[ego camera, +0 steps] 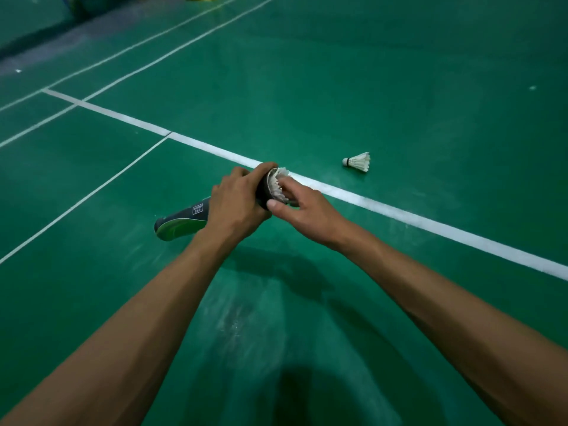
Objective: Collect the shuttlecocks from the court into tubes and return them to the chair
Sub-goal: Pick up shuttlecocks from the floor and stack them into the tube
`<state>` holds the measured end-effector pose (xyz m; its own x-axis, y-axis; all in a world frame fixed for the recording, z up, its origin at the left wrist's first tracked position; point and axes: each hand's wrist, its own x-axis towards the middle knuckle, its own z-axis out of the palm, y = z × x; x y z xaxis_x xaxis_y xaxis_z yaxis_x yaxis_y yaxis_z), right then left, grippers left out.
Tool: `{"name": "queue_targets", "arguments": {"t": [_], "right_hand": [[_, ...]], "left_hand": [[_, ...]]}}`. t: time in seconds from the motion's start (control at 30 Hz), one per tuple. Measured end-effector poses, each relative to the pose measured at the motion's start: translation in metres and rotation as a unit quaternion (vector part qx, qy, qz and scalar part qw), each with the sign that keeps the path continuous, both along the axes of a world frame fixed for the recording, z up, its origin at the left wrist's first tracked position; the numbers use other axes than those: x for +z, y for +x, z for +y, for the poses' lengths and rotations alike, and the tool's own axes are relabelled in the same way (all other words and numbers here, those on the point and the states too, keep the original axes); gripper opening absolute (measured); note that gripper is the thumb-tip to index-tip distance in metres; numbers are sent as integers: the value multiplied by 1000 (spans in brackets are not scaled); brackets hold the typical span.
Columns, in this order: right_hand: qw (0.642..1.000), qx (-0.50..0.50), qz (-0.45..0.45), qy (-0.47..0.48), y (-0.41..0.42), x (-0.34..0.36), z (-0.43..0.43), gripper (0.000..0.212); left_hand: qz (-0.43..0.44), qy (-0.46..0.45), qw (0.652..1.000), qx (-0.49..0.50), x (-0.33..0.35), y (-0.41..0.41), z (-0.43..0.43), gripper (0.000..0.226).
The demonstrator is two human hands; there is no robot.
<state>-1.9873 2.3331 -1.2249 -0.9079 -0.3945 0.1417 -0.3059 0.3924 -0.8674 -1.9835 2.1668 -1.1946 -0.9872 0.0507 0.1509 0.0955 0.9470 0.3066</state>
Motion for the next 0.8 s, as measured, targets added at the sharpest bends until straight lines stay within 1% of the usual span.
{"name": "queue_targets", "arguments": {"t": [0.03, 0.1, 0.17, 0.23, 0.27, 0.3, 0.37, 0.43, 0.47, 0.5, 0.53, 0.57, 0.63, 0.7, 0.8], "right_hand": [[1000, -2, 6, 13, 1, 0, 4, 58], [1000, -2, 11, 15, 2, 5, 11, 49], [1000, -12, 22, 12, -1, 10, 19, 35], [996, -56, 52, 34, -7, 17, 29, 15], [992, -91, 78, 45, -8, 22, 33, 8], [984, -133, 105, 45, -10, 26, 37, 9], [960, -244, 135, 9, -13, 33, 44, 14], [924, -357, 136, -31, -17, 38, 53, 16], [911, -393, 119, -33, -20, 36, 57, 17], [908, -408, 89, -26, -22, 32, 61, 18], [912, -405, 58, -23, -23, 27, 64, 17], [920, -391, 31, -25, -23, 21, 65, 17], [936, -352, 0, -28, -16, 10, 61, 27], [940, -339, -1, -31, -11, 2, 56, 38], [928, -369, 6, -52, -14, 0, 53, 47]], "left_hand": [[-2, 2, 1000, -14, 0, -2, 2, 74], [0, 4, 999, -36, 0, -6, 5, 76], [2, 3, 999, -49, 2, -12, 12, 82], [-1, 8, 998, -65, 5, -20, 22, 88], [-3, 10, 997, -73, 6, -24, 28, 89], [-4, 11, 997, -80, 7, -28, 33, 90], [-5, 16, 996, -90, 6, -36, 41, 91], [-6, 21, 996, -92, 3, -43, 44, 89], [-6, 22, 996, -92, 1, -45, 45, 88], [-7, 22, 996, -91, -1, -47, 45, 88], [-8, 21, 995, -92, -4, -49, 46, 88], [-9, 19, 995, -93, -7, -50, 47, 88], [-8, 16, 996, -93, -13, -51, 48, 88], [-9, 17, 996, -87, -17, -52, 51, 86], [-4, 22, 997, -72, -19, -54, 57, 82]]}}
